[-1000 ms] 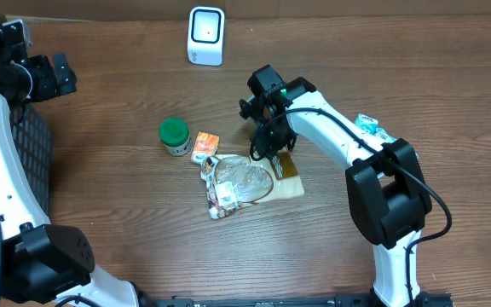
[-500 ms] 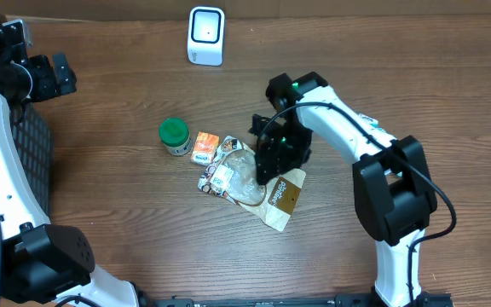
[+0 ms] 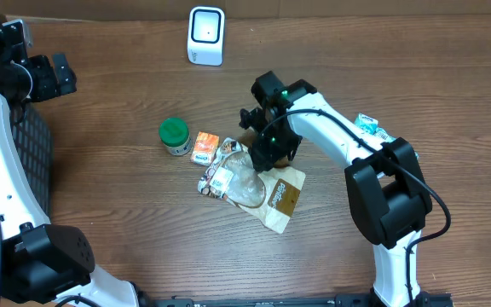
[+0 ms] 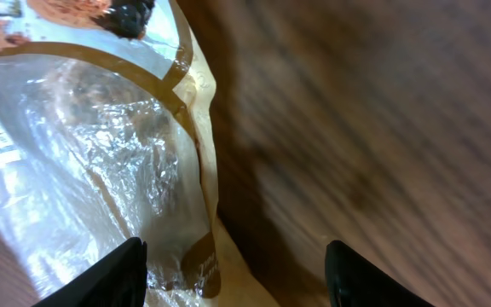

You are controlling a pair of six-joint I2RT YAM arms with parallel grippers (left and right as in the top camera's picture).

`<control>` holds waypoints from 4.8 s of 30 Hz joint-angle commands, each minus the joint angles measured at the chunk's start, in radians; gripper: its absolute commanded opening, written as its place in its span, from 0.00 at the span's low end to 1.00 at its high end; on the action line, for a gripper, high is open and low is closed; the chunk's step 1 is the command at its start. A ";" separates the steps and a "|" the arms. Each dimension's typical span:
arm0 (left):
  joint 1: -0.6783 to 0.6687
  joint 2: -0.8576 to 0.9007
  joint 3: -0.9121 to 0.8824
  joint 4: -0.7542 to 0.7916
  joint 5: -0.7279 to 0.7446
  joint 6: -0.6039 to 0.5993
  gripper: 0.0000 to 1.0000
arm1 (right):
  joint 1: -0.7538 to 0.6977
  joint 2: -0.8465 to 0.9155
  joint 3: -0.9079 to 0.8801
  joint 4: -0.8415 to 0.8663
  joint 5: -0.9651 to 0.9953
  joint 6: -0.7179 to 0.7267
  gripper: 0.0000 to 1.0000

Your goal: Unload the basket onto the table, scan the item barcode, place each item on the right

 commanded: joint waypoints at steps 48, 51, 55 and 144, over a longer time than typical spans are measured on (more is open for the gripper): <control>-0.007 0.006 0.005 0.003 0.000 0.027 1.00 | 0.151 -0.010 -0.020 -0.114 -0.097 0.259 0.58; -0.007 0.006 0.005 0.003 0.000 0.027 1.00 | 0.122 -0.010 -0.020 -0.081 -0.026 0.319 0.58; -0.007 0.006 0.005 0.003 0.000 0.027 1.00 | 0.058 -0.010 -0.020 -0.025 -0.006 0.396 0.58; -0.007 0.006 0.005 0.003 0.000 0.027 0.99 | -0.296 -0.143 0.029 0.047 -0.506 0.301 0.04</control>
